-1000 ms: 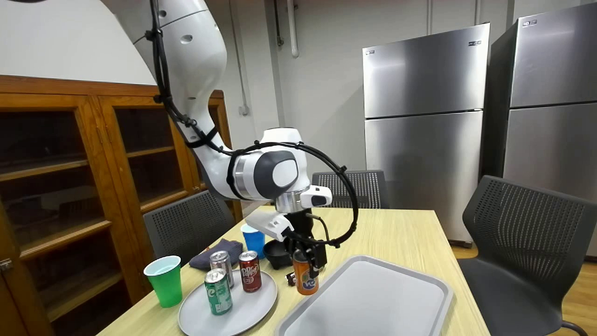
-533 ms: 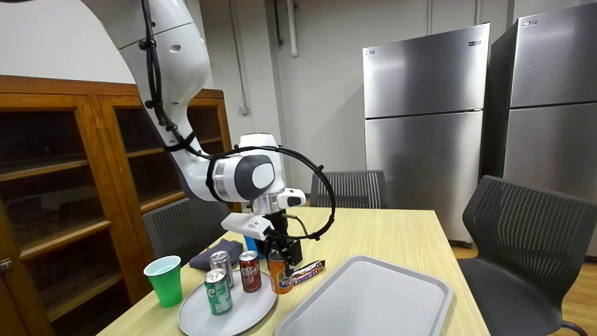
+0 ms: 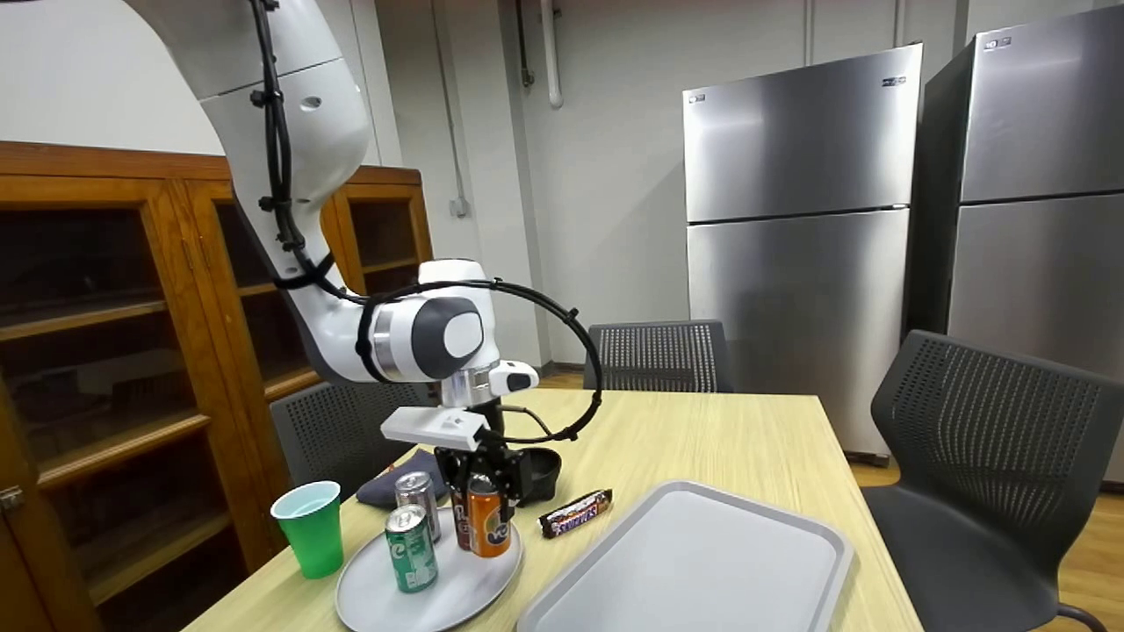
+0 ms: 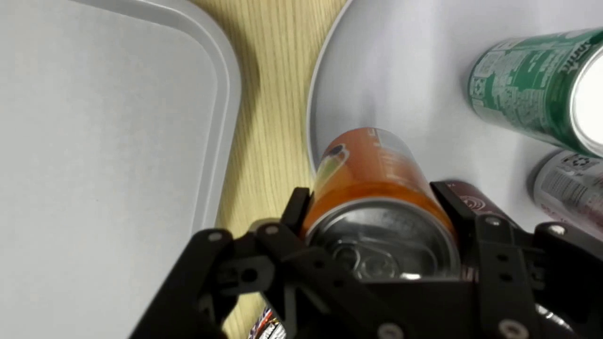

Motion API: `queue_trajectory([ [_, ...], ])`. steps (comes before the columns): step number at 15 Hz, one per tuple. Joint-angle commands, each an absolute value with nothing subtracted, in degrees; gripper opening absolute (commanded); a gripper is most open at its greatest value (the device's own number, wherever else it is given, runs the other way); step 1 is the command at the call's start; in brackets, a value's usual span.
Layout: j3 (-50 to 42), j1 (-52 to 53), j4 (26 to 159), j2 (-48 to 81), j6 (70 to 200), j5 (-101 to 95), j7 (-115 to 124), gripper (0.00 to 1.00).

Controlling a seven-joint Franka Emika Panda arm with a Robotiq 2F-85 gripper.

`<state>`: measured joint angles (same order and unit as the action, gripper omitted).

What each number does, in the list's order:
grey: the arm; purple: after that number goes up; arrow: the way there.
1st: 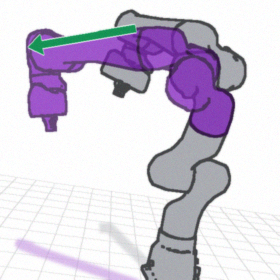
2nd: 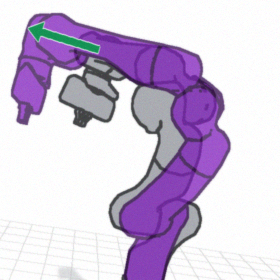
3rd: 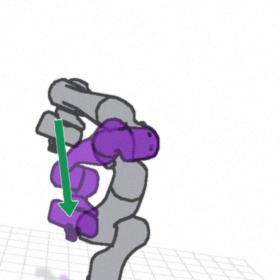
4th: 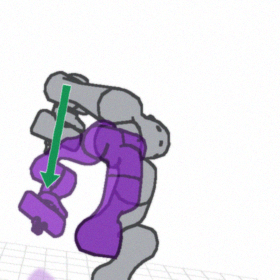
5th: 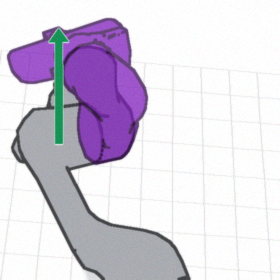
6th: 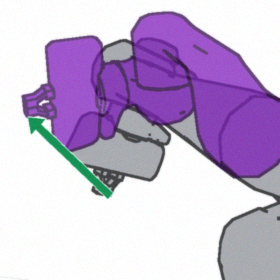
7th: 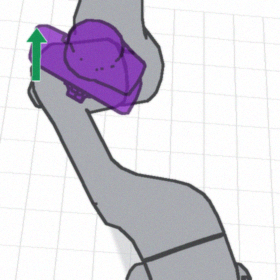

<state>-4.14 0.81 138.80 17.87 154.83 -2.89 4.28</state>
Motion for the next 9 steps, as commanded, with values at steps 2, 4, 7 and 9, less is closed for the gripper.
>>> queue_trajectory([
  [2, -2.2, 0.7, 139.5, 16.4, 151.5, -3.7, 0.3, 0.41],
  [4, -1.9, 0.6, 139.6, 16.7, 150.9, -3.8, -0.6, 0.41],
  [7, -1.8, 0.9, 139.7, 17.3, 151.1, -4.4, -1.1, 0.41],
  [9, -1.8, 1.0, 139.6, 17.7, 151.5, -4.8, -1.3, 0.41],
])
